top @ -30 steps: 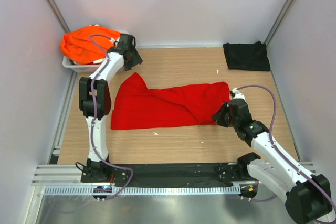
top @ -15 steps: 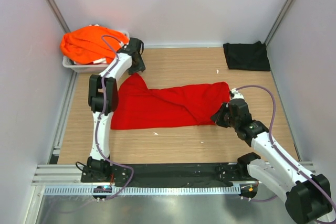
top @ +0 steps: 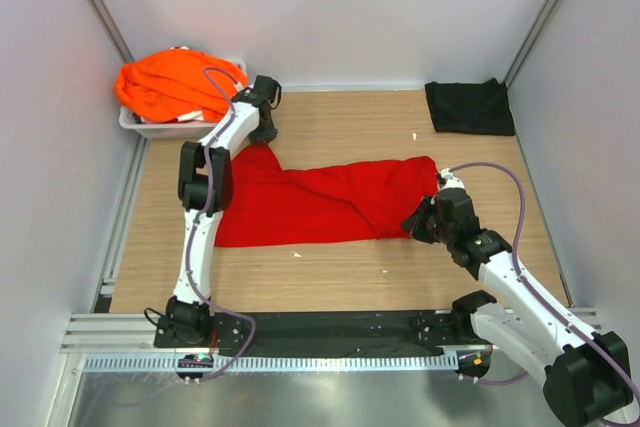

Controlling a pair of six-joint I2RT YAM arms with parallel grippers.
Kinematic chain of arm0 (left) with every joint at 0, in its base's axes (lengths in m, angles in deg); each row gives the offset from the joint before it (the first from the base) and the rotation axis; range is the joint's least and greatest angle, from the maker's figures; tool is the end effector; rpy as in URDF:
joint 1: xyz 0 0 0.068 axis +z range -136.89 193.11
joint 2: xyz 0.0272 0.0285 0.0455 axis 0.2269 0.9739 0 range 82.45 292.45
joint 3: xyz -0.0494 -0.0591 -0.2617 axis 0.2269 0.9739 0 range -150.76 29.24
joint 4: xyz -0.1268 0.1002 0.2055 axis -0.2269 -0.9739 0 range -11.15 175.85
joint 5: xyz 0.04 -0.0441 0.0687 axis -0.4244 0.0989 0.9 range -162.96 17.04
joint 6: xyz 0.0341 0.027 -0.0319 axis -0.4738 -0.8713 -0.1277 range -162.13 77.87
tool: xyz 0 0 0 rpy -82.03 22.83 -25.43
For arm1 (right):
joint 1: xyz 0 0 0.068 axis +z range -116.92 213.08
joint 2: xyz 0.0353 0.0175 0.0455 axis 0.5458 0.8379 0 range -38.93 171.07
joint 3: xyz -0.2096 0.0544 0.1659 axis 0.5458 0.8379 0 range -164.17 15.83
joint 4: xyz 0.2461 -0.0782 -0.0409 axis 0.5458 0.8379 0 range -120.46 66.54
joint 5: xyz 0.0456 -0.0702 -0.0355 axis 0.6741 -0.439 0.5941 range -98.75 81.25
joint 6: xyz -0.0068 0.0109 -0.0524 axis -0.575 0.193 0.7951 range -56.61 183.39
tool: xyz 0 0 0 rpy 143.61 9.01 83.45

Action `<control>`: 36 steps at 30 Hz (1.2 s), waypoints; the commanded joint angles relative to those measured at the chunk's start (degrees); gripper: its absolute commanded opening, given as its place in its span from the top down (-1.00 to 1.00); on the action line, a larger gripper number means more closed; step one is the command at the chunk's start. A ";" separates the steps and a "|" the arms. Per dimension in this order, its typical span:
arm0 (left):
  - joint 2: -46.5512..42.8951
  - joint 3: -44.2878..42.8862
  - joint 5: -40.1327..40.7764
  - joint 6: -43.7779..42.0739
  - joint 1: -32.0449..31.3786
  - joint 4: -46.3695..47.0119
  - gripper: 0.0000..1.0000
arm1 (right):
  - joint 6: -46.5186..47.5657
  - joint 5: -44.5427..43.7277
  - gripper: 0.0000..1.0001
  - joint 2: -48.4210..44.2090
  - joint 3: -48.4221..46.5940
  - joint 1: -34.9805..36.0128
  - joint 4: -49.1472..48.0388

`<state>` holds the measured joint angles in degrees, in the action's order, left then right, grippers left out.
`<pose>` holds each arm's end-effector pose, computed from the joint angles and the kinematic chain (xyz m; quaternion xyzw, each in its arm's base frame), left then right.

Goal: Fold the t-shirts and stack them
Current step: Fold the tshirt

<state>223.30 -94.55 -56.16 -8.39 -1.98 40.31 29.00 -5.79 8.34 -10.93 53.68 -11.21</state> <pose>0.5108 -0.1271 0.1696 -0.1898 0.9428 0.0323 0.2720 0.1638 0.0635 0.2077 0.0978 0.8999 0.2167 0.3656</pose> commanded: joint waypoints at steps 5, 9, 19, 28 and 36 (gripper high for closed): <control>2.49 -1.81 2.62 -1.04 1.12 -2.89 0.98 | 0.47 0.11 0.97 -0.51 -0.22 0.05 -1.40; 0.83 -1.81 3.50 -1.48 1.03 -3.94 1.00 | 0.64 0.03 0.98 0.28 -0.92 0.05 -2.02; -12.52 -0.32 8.16 -0.43 1.03 -10.97 1.00 | 5.29 -7.69 0.97 11.24 -19.09 -0.12 1.32; -18.60 2.41 10.62 0.89 1.12 -14.83 1.00 | 9.87 -5.78 0.98 28.48 -39.58 -5.56 1.15; -20.53 3.99 12.82 1.59 1.64 -16.34 1.00 | 15.58 5.03 0.97 46.84 -60.12 -10.58 0.44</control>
<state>205.27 -90.94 -45.91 -7.84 -1.21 25.66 40.89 -5.52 52.27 -62.80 44.10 -9.24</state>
